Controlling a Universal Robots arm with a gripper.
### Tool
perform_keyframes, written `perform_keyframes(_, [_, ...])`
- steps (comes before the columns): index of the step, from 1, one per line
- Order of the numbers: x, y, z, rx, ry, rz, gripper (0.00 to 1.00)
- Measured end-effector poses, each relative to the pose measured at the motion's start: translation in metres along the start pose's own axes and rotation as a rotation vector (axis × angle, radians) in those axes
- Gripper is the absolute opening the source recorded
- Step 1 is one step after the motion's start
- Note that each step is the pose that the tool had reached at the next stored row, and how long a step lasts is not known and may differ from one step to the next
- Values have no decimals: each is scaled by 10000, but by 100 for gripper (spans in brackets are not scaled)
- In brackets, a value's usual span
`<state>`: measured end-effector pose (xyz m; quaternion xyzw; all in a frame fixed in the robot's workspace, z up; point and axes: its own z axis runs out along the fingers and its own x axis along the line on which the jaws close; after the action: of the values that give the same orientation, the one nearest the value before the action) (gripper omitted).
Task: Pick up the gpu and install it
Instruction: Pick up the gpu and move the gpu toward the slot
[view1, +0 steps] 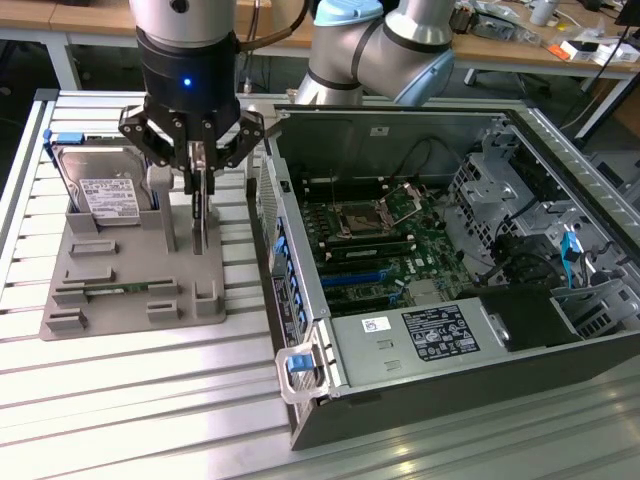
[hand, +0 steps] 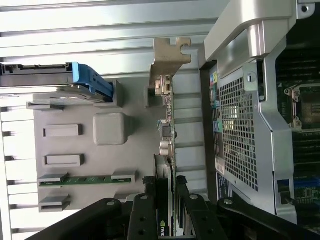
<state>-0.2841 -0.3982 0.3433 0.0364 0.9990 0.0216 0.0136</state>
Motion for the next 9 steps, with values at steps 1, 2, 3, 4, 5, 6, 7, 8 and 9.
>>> perform_keyframes(1, [-1, 1, -23, 1, 1, 0, 27])
perform_keyframes(2, [-1, 2, -41, 0, 1, 0, 27])
perform_keyframes(3, [-1, 2, -57, 1, 1, 0, 27])
perform_keyframes(4, [-2, 4, -80, 1, 1, 0, 27])
perform_keyframes(5, [-3, 5, -102, 1, 1, 0, 27])
perform_keyframes(6, [-4, 6, -134, 1, 1, 0, 27])
perform_keyframes(7, [-5, 8, -175, 1, 1, 0, 27])
perform_keyframes(8, [-5, 9, -201, 0, 0, 0, 27])
perform_keyframes(9, [-6, 10, -226, 1, 1, 0, 27])
